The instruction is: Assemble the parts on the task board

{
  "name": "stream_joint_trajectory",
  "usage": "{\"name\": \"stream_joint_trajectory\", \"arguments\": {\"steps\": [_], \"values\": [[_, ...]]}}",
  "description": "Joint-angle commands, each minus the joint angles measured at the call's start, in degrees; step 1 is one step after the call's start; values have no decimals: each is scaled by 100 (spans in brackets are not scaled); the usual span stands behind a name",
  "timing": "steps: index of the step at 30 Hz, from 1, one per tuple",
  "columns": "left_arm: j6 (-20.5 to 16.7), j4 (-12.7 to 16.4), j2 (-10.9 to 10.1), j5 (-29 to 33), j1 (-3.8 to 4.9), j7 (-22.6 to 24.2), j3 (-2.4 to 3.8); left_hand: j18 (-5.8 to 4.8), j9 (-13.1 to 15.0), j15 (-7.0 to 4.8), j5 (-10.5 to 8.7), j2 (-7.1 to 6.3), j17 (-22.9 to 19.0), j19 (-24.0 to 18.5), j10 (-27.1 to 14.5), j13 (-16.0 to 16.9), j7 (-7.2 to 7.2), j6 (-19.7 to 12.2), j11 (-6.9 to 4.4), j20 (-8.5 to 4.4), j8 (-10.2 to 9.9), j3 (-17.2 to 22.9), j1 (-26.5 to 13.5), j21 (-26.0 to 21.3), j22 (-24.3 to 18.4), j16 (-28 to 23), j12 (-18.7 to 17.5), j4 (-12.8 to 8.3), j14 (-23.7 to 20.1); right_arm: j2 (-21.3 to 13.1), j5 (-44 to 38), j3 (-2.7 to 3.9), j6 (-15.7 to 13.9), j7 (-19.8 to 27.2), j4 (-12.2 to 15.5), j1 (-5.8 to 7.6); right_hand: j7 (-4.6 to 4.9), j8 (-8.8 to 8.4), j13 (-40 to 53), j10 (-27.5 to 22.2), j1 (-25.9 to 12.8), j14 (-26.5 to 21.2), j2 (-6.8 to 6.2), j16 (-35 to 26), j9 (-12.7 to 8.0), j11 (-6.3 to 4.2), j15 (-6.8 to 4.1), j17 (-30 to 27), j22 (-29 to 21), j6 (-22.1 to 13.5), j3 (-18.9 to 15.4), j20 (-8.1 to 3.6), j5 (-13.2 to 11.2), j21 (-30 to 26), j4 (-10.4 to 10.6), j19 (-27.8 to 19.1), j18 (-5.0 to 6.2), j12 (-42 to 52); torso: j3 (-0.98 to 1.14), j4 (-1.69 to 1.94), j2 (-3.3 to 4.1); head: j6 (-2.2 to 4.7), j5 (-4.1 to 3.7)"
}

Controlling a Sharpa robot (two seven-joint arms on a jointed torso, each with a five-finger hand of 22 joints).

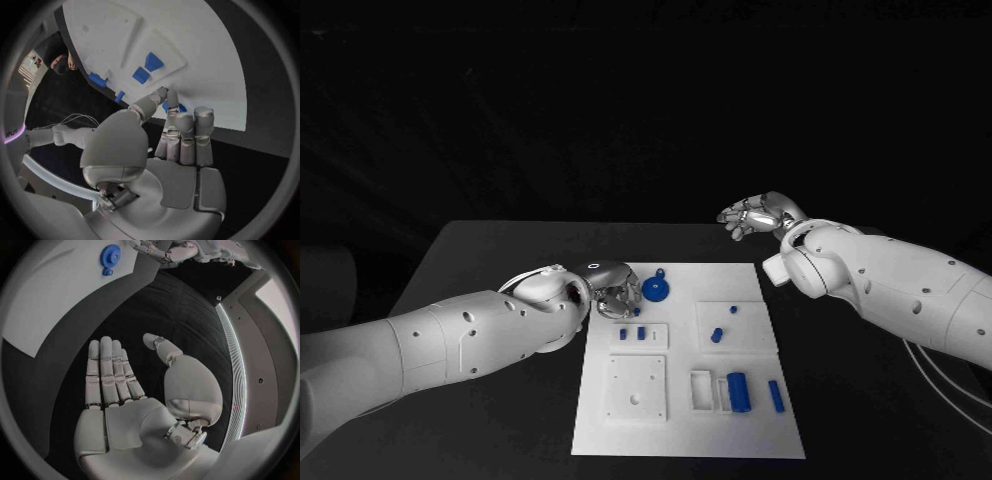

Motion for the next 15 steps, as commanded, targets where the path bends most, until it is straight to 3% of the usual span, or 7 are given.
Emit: {"name": "stream_joint_trajectory", "arguments": {"steps": [1,15], "values": [[-180,-9,-1,161,-1,100,3,553,-7,-33,-2,-35,7,16,1,2,7,-37,8,-176,-22,-6,8,12,5,27,17,-2,-11,-1,-41,1,62,31,0,1,124,27,-6,-30,7,-56,41,30,-9,12,-3,-9,6,-54,21,-2,27,-28,15,-21,89,22,2,-1,0,1,3],[-56,23,-159,167,0,79,11,544,-7,-21,9,-34,15,-3,-37,28,20,-18,20,-179,-2,27,52,1,7,21,20,-14,-37,-73,-53,1,95,32,18,1,123,29,-12,-32,22,-57,43,30,-11,11,-3,-11,8,-54,27,-4,25,-29,5,-22,89,25,-2,1,0,8,-23]]}}
